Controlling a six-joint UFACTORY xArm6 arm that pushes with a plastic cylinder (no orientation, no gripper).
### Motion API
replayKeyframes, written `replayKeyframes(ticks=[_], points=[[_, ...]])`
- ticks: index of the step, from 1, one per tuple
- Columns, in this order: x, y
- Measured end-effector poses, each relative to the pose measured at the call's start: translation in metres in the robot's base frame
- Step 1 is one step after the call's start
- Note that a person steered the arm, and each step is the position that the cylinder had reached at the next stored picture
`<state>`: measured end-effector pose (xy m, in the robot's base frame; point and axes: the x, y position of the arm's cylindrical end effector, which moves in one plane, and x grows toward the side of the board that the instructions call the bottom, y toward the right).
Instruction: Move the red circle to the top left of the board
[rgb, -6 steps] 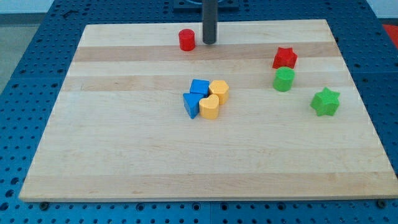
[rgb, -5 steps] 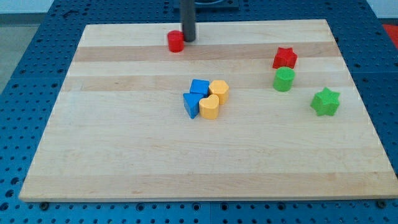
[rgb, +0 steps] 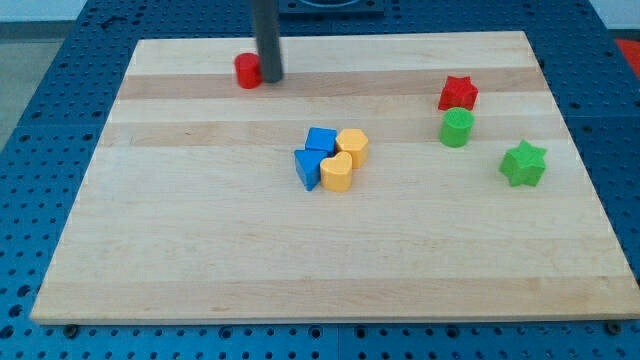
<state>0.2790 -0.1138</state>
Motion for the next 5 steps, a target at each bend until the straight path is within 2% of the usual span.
replayKeyframes(ticks=[1,3,5], points=[[0.000,-0.046],[0.001,-0.065],[-0.025,-0.096]])
